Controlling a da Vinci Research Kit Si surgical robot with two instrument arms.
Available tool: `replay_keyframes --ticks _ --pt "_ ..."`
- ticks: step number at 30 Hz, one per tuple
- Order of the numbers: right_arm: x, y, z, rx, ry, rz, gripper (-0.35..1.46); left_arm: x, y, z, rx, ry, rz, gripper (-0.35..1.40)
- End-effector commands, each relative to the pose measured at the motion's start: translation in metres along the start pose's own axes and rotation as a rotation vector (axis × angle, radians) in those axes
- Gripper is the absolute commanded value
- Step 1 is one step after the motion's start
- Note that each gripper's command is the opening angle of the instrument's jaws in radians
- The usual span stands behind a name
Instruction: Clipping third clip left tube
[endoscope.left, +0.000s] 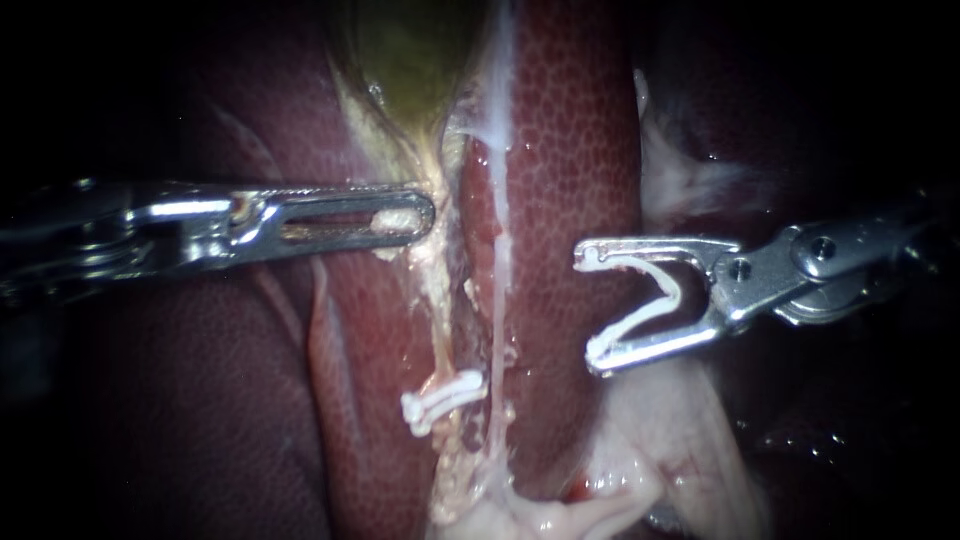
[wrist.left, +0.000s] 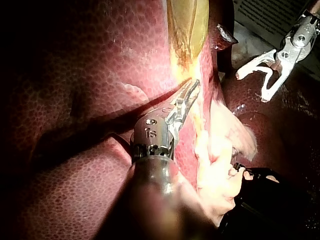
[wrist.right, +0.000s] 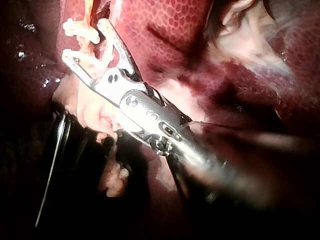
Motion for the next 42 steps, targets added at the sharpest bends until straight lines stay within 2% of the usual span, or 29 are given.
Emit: replay_keyframes --ticks 1,8,16,31,42 --pt "0.0 0.0 0.0 0.0 0.0 0.0 0.6 0.0 0.0 -0.0001 0.0 0.0 0.0 -0.35" --pt "0.0 0.0 0.0 0.0 0.0 0.0 0.6 -0.0005 0.0 -0.0006 0.004 0.003 -0.002 -0.35" --pt "0.0 0.0 0.0 0.0 0.0 0.0 0.6 -0.0025 0.0002 -0.0033 0.004 0.011 -0.012 -0.35" --pt "0.0 0.0 0.0 0.0 0.0 0.0 0.6 -0.0054 -0.0008 -0.0076 -0.001 -0.032 -0.03 -0.32" --pt "0.0 0.0 0.0 0.0 0.0 0.0 0.6 -0.0066 -0.0003 -0.0098 -0.017 -0.054 -0.029 -0.32"
